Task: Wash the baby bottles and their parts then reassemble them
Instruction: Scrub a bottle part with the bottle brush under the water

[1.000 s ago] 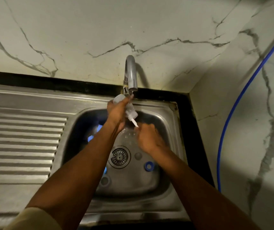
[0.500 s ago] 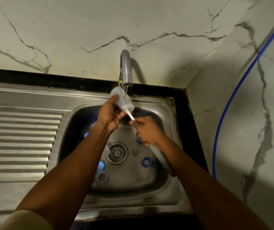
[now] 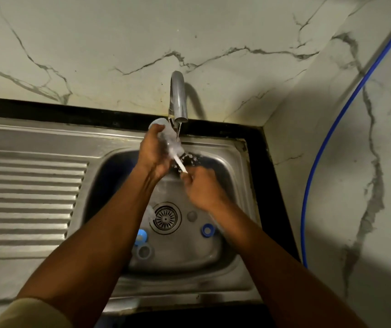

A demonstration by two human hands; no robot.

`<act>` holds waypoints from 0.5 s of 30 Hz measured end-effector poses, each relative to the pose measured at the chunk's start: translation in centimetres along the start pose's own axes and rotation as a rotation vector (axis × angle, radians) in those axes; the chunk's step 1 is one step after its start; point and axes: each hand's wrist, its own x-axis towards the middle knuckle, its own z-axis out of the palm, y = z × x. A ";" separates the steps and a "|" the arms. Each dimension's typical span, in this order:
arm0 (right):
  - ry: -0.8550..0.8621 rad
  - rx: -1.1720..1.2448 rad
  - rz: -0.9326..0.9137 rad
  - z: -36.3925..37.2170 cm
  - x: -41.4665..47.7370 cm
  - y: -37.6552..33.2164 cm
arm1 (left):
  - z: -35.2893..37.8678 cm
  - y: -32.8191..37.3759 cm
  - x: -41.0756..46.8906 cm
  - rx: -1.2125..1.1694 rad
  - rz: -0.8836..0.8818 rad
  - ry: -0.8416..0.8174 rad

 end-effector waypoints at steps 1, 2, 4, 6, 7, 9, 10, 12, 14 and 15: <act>-0.113 0.328 0.056 -0.5 -0.1 -0.4 | -0.5 0.5 -0.1 -0.110 -0.031 -0.058; -0.259 0.618 0.121 -1.2 -0.3 -0.7 | -1.1 0.9 0.0 -0.188 -0.041 -0.099; -0.483 0.906 0.164 -2.2 -0.8 -0.8 | -1.8 1.5 0.0 -0.278 -0.096 -0.177; -0.491 0.885 0.171 -1.8 -0.9 -0.2 | -1.4 1.4 -0.3 -0.289 -0.113 -0.182; -0.389 0.684 0.143 -1.4 -0.9 0.0 | -1.0 1.1 -0.3 -0.224 -0.090 -0.119; -0.111 -0.100 -0.020 -1.0 -0.7 0.7 | -0.6 -0.1 0.0 0.047 0.014 0.129; -0.020 -0.414 -0.069 -0.7 -0.8 1.0 | -0.6 -0.7 0.4 0.181 0.084 0.251; 0.108 -0.479 -0.047 -0.1 -1.4 0.7 | -0.2 -1.2 0.6 0.265 0.152 0.266; 0.037 -0.016 0.031 0.0 -1.8 0.2 | -0.1 -0.6 0.4 0.135 0.068 0.072; -0.043 0.331 0.105 -0.2 -1.9 0.3 | -0.4 -0.2 0.4 0.044 0.012 0.035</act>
